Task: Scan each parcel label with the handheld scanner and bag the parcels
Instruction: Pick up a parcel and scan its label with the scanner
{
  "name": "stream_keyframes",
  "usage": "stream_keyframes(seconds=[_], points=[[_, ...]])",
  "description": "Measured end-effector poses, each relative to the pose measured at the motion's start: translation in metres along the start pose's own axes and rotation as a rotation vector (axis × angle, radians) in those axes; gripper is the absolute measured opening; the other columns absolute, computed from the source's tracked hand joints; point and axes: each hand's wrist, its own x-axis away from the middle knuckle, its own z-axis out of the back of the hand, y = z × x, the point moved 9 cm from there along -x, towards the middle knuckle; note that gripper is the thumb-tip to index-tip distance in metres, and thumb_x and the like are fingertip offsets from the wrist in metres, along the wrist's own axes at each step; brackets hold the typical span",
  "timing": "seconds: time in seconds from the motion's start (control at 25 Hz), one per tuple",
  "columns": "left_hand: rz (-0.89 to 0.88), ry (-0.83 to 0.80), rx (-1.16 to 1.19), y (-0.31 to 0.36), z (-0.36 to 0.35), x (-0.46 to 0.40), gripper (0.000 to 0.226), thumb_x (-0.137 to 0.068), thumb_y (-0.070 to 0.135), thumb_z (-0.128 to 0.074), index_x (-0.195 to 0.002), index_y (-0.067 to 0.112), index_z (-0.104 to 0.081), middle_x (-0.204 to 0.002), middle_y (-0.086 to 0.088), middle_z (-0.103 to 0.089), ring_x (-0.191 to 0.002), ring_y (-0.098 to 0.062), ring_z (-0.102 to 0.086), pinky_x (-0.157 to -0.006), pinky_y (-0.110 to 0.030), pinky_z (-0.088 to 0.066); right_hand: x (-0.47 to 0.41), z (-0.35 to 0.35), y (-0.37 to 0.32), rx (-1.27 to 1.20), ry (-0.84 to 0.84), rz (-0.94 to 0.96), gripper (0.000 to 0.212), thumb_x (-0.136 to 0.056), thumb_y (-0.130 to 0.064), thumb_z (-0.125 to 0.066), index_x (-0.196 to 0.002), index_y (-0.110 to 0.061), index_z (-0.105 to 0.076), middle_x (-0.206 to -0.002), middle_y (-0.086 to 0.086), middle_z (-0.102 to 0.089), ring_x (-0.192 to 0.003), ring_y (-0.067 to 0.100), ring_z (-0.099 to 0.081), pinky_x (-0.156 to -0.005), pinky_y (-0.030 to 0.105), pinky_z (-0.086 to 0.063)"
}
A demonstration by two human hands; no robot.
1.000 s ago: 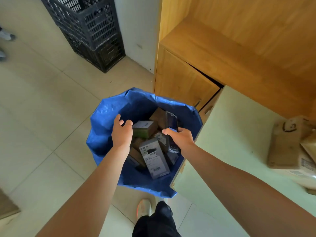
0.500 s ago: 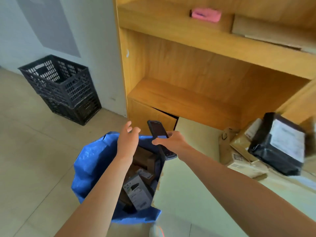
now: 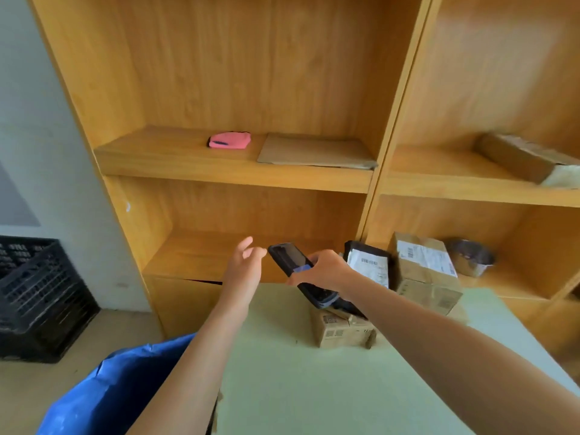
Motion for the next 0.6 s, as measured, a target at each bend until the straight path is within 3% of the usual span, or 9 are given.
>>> stream_keyframes(seconds=[0.12, 0.2, 0.4, 0.52, 0.6], points=[[0.003, -0.065, 0.013, 0.016, -0.062, 0.005, 0.048, -0.101, 0.026, -0.047, -0.148, 0.026, -0.040, -0.151, -0.002, -0.042, -0.135, -0.022, -0.043, -0.109, -0.045, -0.038, 0.004, 0.055, 0.035, 0.084, 0.018, -0.013, 0.058, -0.066, -0.053, -0.088, -0.103, -0.013, -0.068, -0.086, 0.000, -0.064, -0.082, 0.017, -0.065, -0.061, 0.022, -0.048], [0.007, -0.107, 0.002, 0.022, -0.104, 0.004, 0.048, -0.101, 0.027, -0.047, -0.149, 0.025, -0.039, -0.152, -0.003, -0.040, -0.137, -0.023, -0.041, -0.111, -0.046, -0.037, 0.006, 0.093, 0.056, 0.190, 0.021, -0.003, 0.067, -0.066, -0.055, -0.088, -0.112, -0.012, -0.064, -0.088, -0.003, -0.058, -0.084, 0.017, -0.058, -0.064, 0.021, -0.045], [0.050, -0.149, -0.080, 0.019, -0.172, -0.001, 0.050, -0.102, 0.031, -0.046, -0.150, 0.025, -0.037, -0.156, -0.001, -0.036, -0.139, -0.023, -0.039, -0.113, -0.045, -0.034, 0.000, 0.164, 0.103, 0.583, -0.013, 0.037, 0.077, -0.064, -0.057, -0.086, -0.119, -0.007, -0.067, -0.099, 0.006, -0.068, -0.090, 0.022, -0.066, -0.072, 0.029, -0.052], [0.075, -0.154, -0.142, 0.016, -0.194, -0.006, 0.051, -0.102, 0.032, -0.044, -0.151, 0.024, -0.035, -0.158, -0.001, -0.033, -0.141, -0.023, -0.036, -0.114, -0.045, -0.031, -0.008, 0.196, 0.133, 0.727, -0.028, -0.019, 0.064, -0.061, -0.054, -0.088, -0.100, -0.009, -0.066, -0.084, -0.001, -0.060, -0.076, 0.019, -0.058, -0.060, 0.026, -0.047], [0.080, -0.164, -0.177, 0.013, -0.207, -0.010, 0.051, -0.103, 0.033, -0.043, -0.152, 0.023, -0.033, -0.159, 0.000, -0.031, -0.142, -0.022, -0.034, -0.111, -0.042, -0.029, -0.017, 0.208, 0.146, 0.813, -0.050, -0.027, 0.060, -0.057, -0.053, -0.091, -0.085, -0.013, -0.056, -0.079, -0.003, -0.057, -0.077, 0.018, -0.059, -0.067, 0.028, -0.055]])
